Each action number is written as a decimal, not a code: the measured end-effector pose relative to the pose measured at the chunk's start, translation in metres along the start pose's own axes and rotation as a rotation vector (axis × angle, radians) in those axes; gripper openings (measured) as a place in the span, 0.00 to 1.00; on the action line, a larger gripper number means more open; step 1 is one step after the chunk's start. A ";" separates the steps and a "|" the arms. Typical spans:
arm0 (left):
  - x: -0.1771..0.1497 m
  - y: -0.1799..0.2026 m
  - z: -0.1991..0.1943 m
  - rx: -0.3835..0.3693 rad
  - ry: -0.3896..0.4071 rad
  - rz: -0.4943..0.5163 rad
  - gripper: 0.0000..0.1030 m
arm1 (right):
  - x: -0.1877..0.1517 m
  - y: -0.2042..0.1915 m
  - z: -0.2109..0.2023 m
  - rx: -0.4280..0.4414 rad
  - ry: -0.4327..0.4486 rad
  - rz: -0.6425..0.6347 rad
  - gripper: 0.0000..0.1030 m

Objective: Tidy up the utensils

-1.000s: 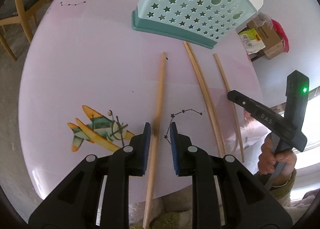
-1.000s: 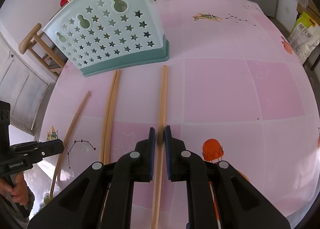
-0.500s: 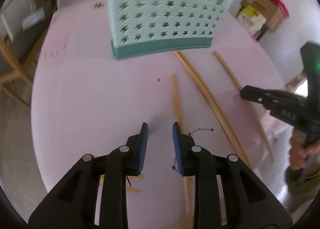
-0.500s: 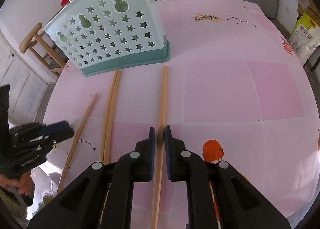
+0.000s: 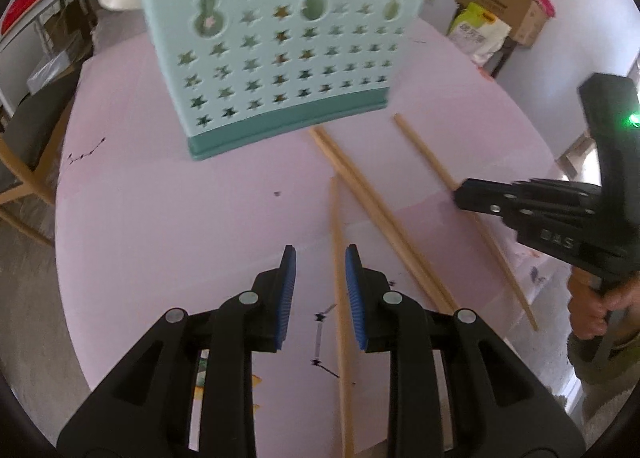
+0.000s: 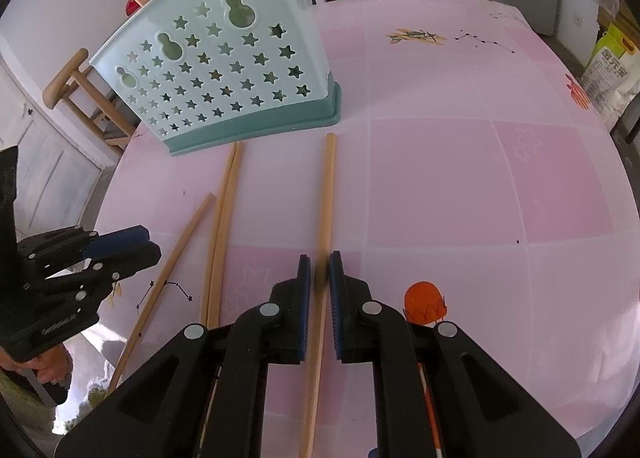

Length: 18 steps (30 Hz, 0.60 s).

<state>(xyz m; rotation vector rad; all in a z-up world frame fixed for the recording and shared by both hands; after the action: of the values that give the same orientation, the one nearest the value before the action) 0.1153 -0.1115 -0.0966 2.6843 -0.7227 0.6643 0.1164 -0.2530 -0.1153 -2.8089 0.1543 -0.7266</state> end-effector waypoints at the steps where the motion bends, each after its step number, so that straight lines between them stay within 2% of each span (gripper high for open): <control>1: -0.001 0.004 0.000 -0.003 -0.007 0.015 0.23 | 0.000 0.000 0.000 0.001 0.000 0.001 0.10; 5: -0.003 0.013 0.013 0.040 -0.041 0.062 0.23 | 0.000 0.000 0.000 0.000 0.003 0.002 0.10; 9: 0.001 0.008 0.012 0.064 -0.021 0.049 0.22 | 0.000 0.000 0.000 0.001 0.005 0.002 0.10; 11: 0.004 0.000 0.013 0.067 -0.009 0.009 0.14 | 0.000 0.000 0.000 0.001 0.005 0.002 0.10; 18: 0.012 -0.041 0.010 0.034 0.024 -0.244 0.11 | 0.000 -0.001 0.000 -0.004 -0.002 -0.020 0.10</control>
<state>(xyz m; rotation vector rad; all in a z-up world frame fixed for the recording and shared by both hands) 0.1500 -0.0863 -0.1051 2.7289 -0.3717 0.6480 0.1165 -0.2524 -0.1156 -2.8185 0.1273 -0.7294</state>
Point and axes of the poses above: each gripper's, at about its wrist camera, not at the fingertips, and z roughly the way its jaws point, y to its right, x to its top, the point moved 6 cm from there along z, roughly the way its jaws point, and after that the axes turned 2 degrees about -z, right-handed, at the moved point
